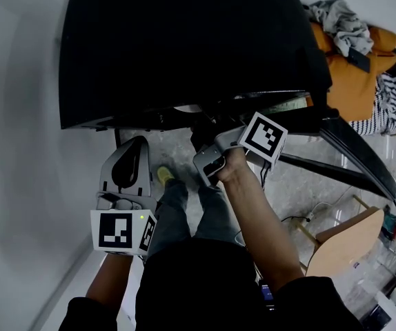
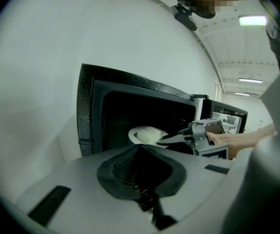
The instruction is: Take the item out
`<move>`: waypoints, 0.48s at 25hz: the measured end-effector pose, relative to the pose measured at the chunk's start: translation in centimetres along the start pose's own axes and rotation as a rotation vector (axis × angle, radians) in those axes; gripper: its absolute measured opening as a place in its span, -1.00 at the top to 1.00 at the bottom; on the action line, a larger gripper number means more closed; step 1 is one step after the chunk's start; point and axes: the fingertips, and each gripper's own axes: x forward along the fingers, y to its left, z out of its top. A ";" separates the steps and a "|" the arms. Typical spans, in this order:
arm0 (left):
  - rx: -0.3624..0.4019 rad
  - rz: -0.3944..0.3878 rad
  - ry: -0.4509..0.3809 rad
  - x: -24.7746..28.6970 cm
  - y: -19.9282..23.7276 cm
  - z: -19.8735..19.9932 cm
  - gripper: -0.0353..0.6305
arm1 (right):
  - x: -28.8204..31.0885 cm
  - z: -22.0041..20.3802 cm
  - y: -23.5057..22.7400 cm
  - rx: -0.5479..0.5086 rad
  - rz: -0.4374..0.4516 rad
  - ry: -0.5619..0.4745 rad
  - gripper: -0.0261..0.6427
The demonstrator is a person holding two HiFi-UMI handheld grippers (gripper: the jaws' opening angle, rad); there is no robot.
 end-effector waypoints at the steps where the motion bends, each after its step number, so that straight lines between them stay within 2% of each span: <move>1: 0.000 0.001 -0.003 -0.1 0.1 0.1 0.88 | -0.1 -0.1 0.2 -0.005 0.005 0.002 0.84; 6: 0.004 0.000 -0.017 -0.3 0.0 0.7 0.88 | -0.9 -0.4 1.1 -0.020 0.025 0.007 0.84; 12: 0.004 -0.008 -0.032 -0.6 0.4 2.3 0.88 | -2.5 -1.2 1.8 -0.058 -0.008 0.037 0.84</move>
